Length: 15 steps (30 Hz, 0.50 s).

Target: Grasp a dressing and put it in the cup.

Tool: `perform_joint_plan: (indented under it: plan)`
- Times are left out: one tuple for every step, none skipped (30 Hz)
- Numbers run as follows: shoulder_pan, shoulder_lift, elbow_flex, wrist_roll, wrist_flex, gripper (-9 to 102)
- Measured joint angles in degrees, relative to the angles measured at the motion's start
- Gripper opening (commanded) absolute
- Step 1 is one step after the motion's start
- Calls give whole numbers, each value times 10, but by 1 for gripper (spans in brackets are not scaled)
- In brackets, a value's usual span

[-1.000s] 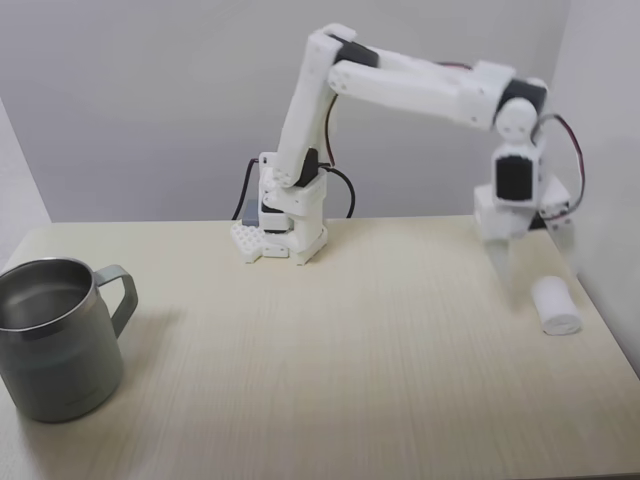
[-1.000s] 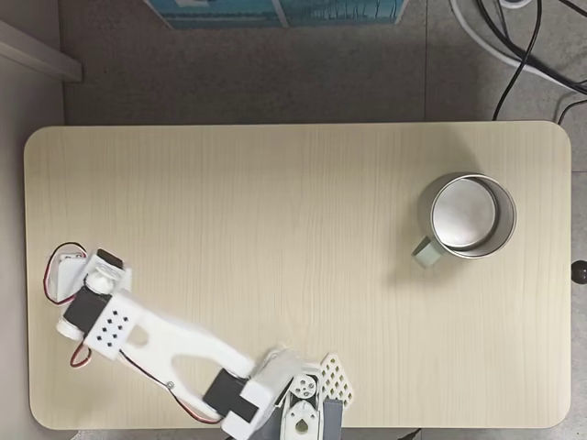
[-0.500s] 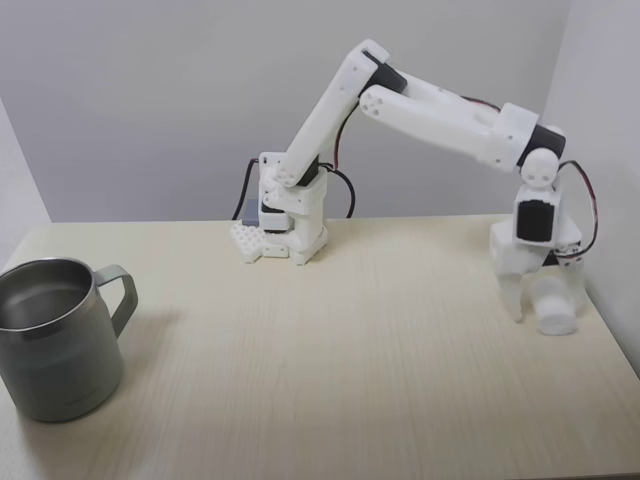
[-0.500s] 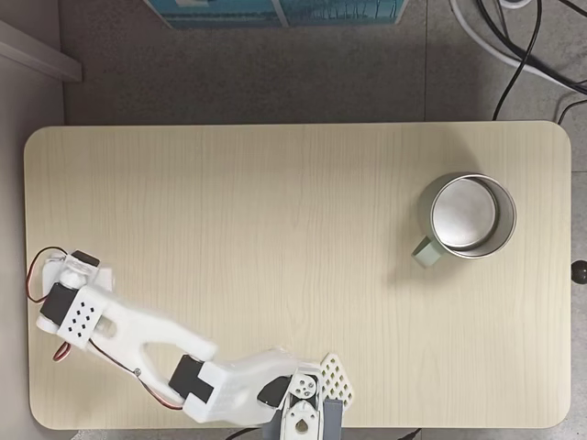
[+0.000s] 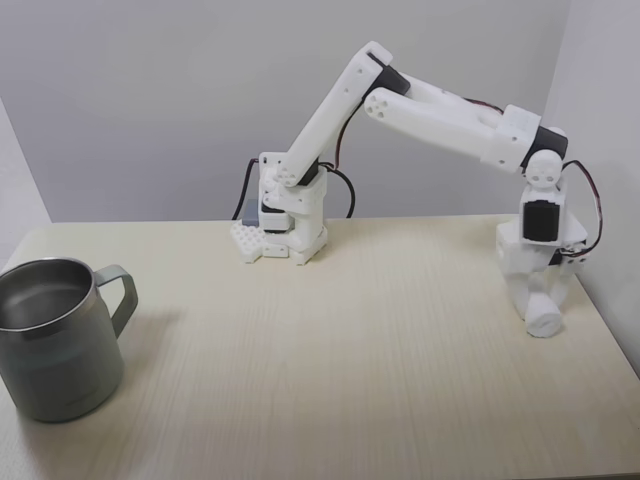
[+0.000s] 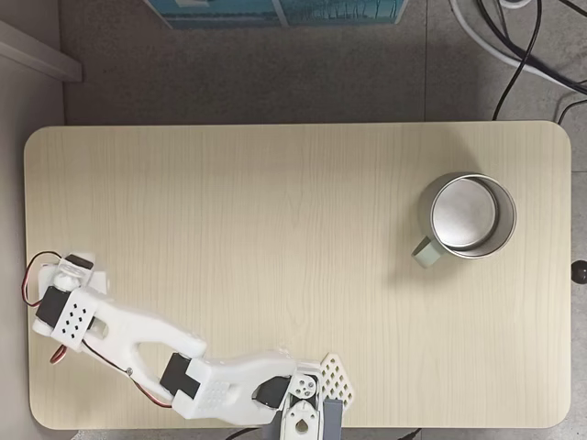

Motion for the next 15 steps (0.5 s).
perform_joint_plan:
  plan:
    - [0, 0, 0, 3, 0, 0]
    - [0, 0, 0, 5, 0, 0]
    - [0, -1, 0, 7, 0, 0]
    - [0, -4, 0, 10, 1, 0]
    - [0, -9, 0, 12, 3, 0]
    - [0, -18, 0, 16, 8, 0]
    - [0, -28, 4, 19, 14, 0]
    - [0, -42, 7, 23, 19, 0]
    - [0, -58, 9, 26, 25, 0]
    - [0, -76, 9, 31, 31, 0]
    - [1, -95, 9, 34, 38, 0]
    - [4, -114, 9, 38, 44, 0]
    - [7, -134, 9, 41, 51, 0]
    - [12, -155, 9, 46, 59, 0]
    - [18, -176, 9, 49, 68, 0]
